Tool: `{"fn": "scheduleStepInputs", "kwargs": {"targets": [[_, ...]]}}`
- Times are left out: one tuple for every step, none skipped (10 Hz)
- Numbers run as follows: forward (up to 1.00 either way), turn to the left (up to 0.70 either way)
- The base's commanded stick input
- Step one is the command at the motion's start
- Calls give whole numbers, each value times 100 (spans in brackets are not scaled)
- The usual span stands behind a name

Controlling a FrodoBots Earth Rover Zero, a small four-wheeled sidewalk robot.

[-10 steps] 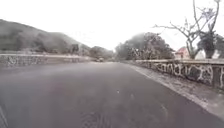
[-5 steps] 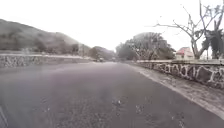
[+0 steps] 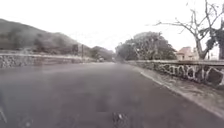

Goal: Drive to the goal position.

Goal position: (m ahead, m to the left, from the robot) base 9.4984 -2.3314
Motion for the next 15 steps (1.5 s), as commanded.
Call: {"fn": "scheduleStepInputs", "kwargs": {"targets": [[70,0],[70,0],[70,0],[70,0],[70,0],[70,0],[70,0],[70,0],[70,0],[70,0],[70,0],[70,0],[70,0],[70,0],[70,0]]}}
